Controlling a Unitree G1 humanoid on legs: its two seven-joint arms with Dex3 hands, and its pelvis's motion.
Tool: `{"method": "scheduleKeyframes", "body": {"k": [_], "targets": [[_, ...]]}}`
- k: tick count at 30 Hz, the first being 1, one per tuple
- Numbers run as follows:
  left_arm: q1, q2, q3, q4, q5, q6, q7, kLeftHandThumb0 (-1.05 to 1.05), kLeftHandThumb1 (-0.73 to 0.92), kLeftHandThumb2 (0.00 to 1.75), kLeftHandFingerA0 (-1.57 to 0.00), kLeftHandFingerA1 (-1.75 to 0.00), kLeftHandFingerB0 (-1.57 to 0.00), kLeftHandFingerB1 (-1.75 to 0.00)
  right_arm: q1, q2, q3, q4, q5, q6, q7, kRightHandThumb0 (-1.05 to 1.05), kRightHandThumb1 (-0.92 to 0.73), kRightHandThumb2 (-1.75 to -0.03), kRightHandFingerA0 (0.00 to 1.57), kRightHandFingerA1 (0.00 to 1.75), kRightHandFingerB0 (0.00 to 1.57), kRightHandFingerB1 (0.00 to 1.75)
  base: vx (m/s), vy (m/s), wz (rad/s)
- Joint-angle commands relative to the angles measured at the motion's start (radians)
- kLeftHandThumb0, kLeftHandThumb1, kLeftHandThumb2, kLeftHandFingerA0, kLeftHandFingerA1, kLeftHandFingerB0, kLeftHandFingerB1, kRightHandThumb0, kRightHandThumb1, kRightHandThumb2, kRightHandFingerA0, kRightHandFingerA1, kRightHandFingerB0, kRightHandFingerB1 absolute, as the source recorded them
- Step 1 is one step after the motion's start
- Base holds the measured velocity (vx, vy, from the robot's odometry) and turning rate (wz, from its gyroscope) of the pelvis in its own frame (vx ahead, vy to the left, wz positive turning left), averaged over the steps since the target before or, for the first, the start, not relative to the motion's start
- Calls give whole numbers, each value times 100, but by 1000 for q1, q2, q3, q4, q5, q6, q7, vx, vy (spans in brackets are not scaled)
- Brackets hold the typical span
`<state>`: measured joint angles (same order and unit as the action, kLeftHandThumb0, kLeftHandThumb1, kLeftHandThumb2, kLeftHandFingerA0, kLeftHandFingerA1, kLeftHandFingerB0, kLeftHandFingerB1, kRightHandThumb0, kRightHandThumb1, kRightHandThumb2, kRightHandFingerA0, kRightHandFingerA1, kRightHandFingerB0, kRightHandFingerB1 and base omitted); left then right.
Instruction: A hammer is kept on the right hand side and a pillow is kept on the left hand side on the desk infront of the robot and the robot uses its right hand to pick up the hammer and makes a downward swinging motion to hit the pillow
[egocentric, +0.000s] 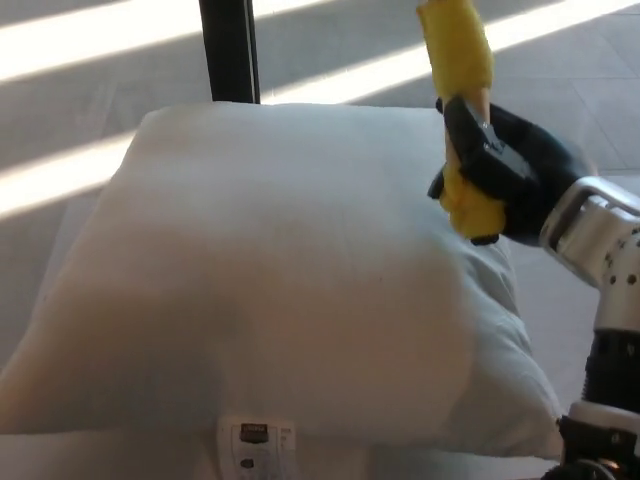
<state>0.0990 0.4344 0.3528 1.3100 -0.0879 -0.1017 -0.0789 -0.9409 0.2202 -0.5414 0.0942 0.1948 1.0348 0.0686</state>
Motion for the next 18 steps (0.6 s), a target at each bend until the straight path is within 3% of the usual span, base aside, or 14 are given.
{"method": "scheduleKeyframes", "body": {"k": [1,5,6,8,9,10,12,13,18], "targets": [[32,11,9,3,-11,-19,-11,-64,64,59,-77,-65,-70,-50,-324,187,-100,-178,292,231,-127,-35,-68,-112,101,175,71,175,0,0,0],[35,7,8,1,-10,-20,-11,-63,63,59,-80,-65,-71,-50,-378,205,-119,-168,286,242,-171,-38,-77,-102,103,175,73,175,0,0,0],[36,3,5,-1,-8,-25,-10,-63,63,59,-80,-66,-76,-52,-432,215,-117,-159,292,224,-197,-39,-81,-90,103,175,70,175,0,0,0],[33,1,5,2,-8,-21,-6,-64,63,59,-82,-63,-77,-54,-482,223,-121,-142,312,199,-213,-37,-66,-109,102,175,73,175,0,0,0],[30,-2,7,6,-9,-17,-4,-64,63,59,-82,-63,-77,-54,-491,225,-121,-137,316,191,-217,-37,-66,-109,102,175,73,175,0,0,0],[26,-5,11,7,-13,-10,-2,-63,62,59,-83,-63,-78,-54,-524,239,-164,-121,343,195,-258,-37,-67,-97,103,175,70,175,0,0,0],[29,-3,5,4,-8,-19,-11,-63,63,59,-82,-64,-76,-53,-542,236,-166,-112,347,194,-260,-38,-68,-96,104,175,71,175,0,0,0],[28,-3,4,4,-7,-20,-11,-63,63,59,-81,-65,-77,-54,-550,235,-167,-105,353,189,-259,-40,-72,-85,102,175,68,175,0,0,0],[27,0,6,-1,-11,-19,-15,-63,63,59,-76,-62,-72,-52,-610,249,-197,-68,396,164,-307,-39,-76,-84,101,175,63,174,0,0,0]]}}
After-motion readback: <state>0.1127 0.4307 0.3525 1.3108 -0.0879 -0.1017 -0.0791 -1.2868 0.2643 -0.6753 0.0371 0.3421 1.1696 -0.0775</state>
